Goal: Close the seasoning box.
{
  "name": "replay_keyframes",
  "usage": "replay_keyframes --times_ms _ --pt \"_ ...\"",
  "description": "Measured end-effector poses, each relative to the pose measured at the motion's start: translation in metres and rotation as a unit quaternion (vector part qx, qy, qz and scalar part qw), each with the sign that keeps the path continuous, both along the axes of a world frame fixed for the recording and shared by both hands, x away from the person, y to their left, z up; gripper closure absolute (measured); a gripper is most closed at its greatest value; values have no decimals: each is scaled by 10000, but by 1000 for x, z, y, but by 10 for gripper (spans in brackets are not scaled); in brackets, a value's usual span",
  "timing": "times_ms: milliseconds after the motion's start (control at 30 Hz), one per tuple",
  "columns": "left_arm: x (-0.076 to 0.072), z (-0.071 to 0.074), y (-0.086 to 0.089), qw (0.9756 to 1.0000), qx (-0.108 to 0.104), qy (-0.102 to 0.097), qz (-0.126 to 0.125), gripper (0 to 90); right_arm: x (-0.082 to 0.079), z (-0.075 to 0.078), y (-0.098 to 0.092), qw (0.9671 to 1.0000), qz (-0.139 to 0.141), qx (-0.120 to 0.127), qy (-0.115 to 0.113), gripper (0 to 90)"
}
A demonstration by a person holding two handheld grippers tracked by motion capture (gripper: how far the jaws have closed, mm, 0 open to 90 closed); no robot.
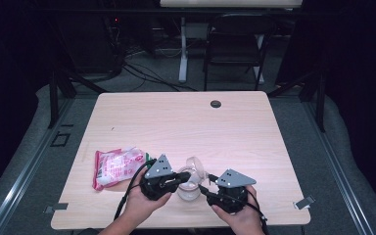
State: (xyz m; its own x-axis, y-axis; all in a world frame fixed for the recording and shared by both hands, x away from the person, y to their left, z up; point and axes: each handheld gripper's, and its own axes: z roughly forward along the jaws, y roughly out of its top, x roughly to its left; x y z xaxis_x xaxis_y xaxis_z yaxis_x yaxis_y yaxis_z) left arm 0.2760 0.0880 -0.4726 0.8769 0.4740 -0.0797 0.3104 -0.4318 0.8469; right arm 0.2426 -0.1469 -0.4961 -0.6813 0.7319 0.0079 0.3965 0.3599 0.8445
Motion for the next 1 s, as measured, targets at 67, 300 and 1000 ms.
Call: replay_keyframes --times_ms 67,300,1000 --pt "-1 0 1 10000 13 21 14 868 1 -1 1 10000 -58 12 -34 527" --pt "2 -6 4 9997 95 -48 238 784 1 -2 5 10000 3 -18 -46 562" --pt "22 -40 9 9959 400 308 751 625 2 -1 -3 9999 -101 -20 -87 586"
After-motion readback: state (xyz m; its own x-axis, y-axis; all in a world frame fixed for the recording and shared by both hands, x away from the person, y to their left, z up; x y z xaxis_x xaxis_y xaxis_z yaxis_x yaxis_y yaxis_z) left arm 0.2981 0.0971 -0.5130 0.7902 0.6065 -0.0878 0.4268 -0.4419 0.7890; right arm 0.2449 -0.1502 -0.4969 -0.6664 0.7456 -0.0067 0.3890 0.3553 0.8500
